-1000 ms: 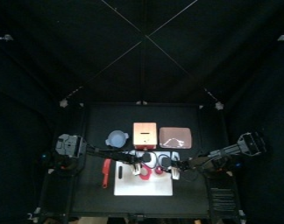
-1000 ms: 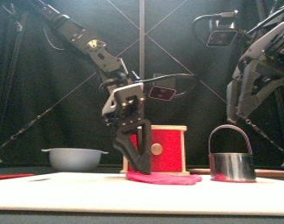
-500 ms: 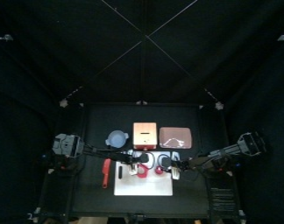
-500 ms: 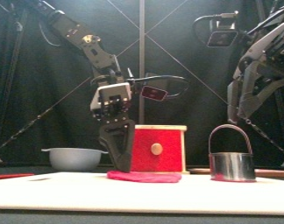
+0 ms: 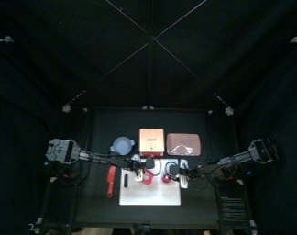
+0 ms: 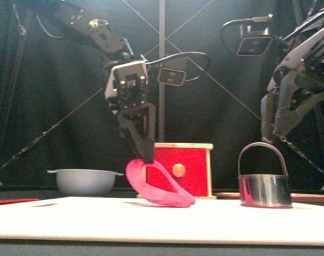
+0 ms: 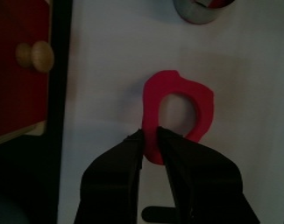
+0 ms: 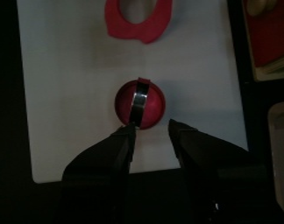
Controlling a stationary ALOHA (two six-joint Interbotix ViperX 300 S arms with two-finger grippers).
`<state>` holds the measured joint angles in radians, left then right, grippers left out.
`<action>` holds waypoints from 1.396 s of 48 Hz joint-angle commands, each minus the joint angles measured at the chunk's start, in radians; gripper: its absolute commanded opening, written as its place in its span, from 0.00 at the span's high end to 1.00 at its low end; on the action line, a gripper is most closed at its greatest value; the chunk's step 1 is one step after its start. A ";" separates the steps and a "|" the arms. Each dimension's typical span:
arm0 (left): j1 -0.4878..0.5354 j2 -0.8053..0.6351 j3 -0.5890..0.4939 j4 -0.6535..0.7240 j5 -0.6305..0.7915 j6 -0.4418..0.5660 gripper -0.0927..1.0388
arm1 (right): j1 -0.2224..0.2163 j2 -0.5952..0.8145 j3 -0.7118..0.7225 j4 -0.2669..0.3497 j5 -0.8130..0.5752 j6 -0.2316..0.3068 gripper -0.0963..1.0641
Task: Get the cutter from the drawer then cut the dough then place the extra dough in the bowl
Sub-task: Place the extra dough in the bowl
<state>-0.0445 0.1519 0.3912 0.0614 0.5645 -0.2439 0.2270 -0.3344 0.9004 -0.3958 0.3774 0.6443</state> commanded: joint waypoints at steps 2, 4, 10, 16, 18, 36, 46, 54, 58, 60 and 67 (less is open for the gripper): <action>0.021 -0.066 -0.011 0.011 -0.002 -0.002 0.36 | -0.002 -0.026 -0.008 0.002 -0.003 0.000 0.26; 0.026 -0.077 -0.009 0.015 0.000 -0.002 0.36 | -0.002 -0.026 -0.006 0.003 -0.003 0.000 0.26; 0.038 -0.098 -0.005 0.038 0.023 -0.002 0.36 | -0.002 -0.026 -0.005 0.005 -0.005 0.000 0.26; 0.054 -0.118 -0.003 0.071 0.080 -0.002 0.36 | -0.002 -0.026 -0.003 0.008 -0.003 0.000 0.26; 0.058 -0.127 -0.003 0.081 0.092 -0.002 0.36 | -0.002 -0.026 -0.002 0.009 -0.005 0.000 0.26; 0.114 -0.250 0.032 0.167 0.133 -0.012 0.36 | -0.002 -0.026 0.002 0.020 -0.003 0.000 0.26; 0.164 -0.371 0.107 0.247 0.173 -0.054 0.36 | -0.005 -0.026 0.000 0.029 -0.003 0.000 0.26; 0.221 -0.480 0.184 0.287 0.169 -0.075 0.36 | -0.017 -0.026 -0.002 0.025 -0.003 -0.002 0.26; 0.250 -0.518 0.218 0.296 0.166 -0.078 0.36 | -0.023 -0.026 -0.005 0.023 -0.005 -0.003 0.26; 0.267 -0.535 0.233 0.302 0.166 -0.078 0.36 | -0.026 -0.026 -0.006 0.023 -0.005 -0.003 0.26; 0.302 -0.577 0.293 0.302 0.133 -0.075 0.36 | -0.031 -0.026 -0.012 0.020 -0.003 -0.005 0.26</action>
<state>0.2454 -0.4019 0.6765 0.3590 0.7210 -0.3191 0.2010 -0.3359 0.9081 -0.3728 0.3774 0.6412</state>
